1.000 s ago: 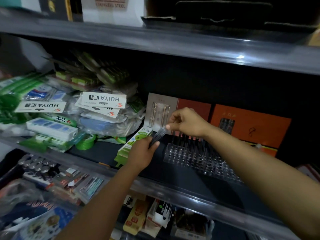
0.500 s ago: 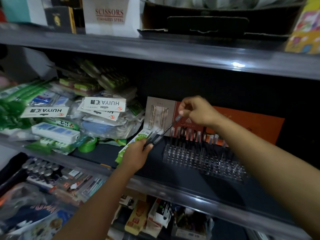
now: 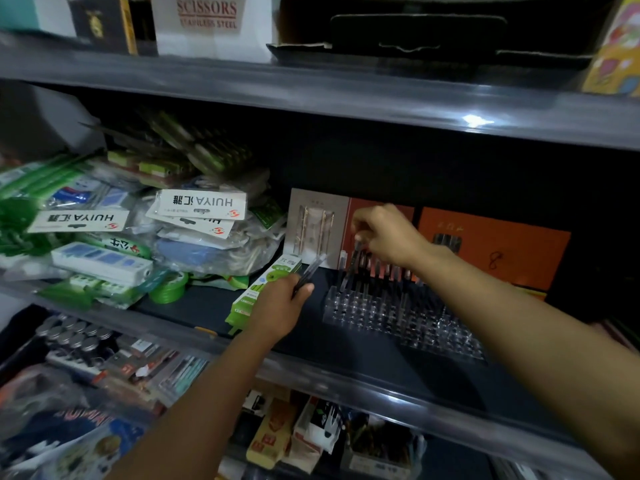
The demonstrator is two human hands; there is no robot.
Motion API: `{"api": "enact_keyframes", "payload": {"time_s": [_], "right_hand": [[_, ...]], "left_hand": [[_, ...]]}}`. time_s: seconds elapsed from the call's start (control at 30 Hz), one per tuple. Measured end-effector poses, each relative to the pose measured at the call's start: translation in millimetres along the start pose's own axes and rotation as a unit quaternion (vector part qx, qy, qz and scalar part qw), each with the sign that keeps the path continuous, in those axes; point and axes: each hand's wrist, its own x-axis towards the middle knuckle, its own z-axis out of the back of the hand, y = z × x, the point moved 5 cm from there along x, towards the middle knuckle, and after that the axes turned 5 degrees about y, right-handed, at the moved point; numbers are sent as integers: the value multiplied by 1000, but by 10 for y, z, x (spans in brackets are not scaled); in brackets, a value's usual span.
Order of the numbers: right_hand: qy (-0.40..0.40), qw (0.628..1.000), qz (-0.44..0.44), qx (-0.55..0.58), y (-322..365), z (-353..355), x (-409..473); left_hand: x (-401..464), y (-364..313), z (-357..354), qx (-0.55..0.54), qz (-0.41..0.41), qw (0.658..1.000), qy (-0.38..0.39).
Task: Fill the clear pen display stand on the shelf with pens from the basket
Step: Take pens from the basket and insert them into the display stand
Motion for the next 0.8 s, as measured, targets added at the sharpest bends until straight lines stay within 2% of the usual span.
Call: {"api": "enact_keyframes", "payload": {"time_s": [0.23, 0.47, 0.8], "right_hand": [[12, 999, 6, -41, -35, -150, 108], [57, 998, 10, -34, -36, -285, 146], [48, 998, 14, -22, -49, -396, 191]], "left_hand": [[27, 31, -21, 13, -8, 1000, 3], [31, 72, -25, 11, -4, 1000, 1], [39, 113, -30, 7, 1, 1000, -4]]}}
